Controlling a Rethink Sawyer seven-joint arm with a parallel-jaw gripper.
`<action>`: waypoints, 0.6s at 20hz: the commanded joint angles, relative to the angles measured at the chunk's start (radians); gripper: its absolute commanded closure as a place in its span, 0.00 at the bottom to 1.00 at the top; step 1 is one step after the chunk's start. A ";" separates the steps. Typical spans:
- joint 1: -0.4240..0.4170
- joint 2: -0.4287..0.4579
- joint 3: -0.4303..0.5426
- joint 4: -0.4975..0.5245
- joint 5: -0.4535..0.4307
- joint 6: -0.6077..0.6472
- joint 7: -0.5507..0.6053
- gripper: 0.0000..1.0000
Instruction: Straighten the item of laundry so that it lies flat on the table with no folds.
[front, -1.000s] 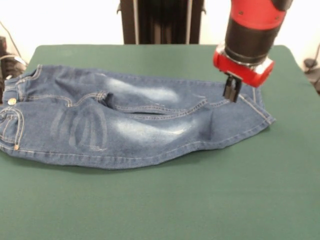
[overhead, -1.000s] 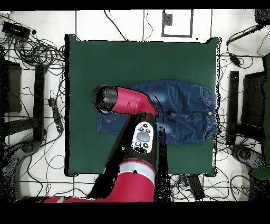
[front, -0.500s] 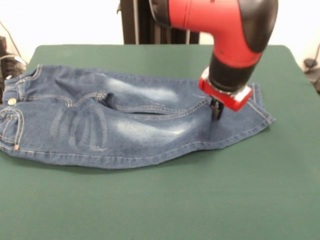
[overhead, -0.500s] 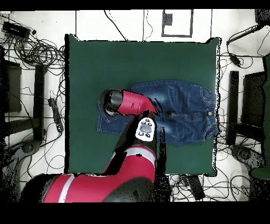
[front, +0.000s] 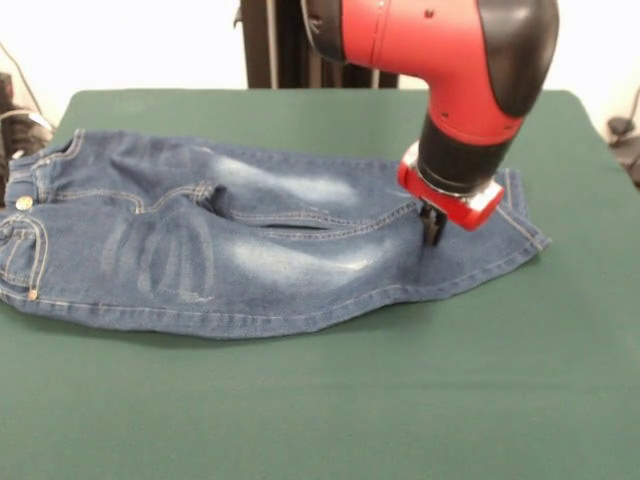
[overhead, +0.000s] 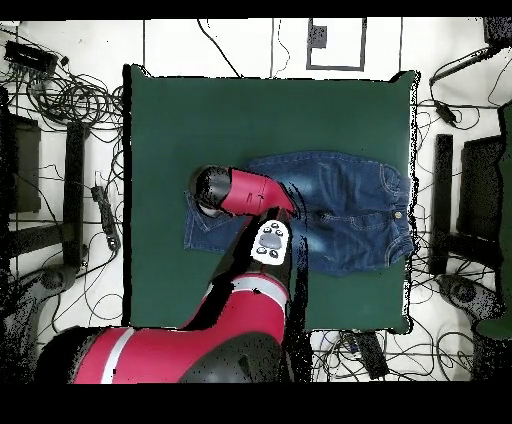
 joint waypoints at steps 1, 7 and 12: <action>0.058 0.160 0.037 -0.080 0.095 -0.015 0.343 1.00; 0.088 0.173 0.004 -0.151 0.146 0.068 0.409 1.00; 0.070 0.174 -0.002 -0.187 0.165 0.112 0.417 1.00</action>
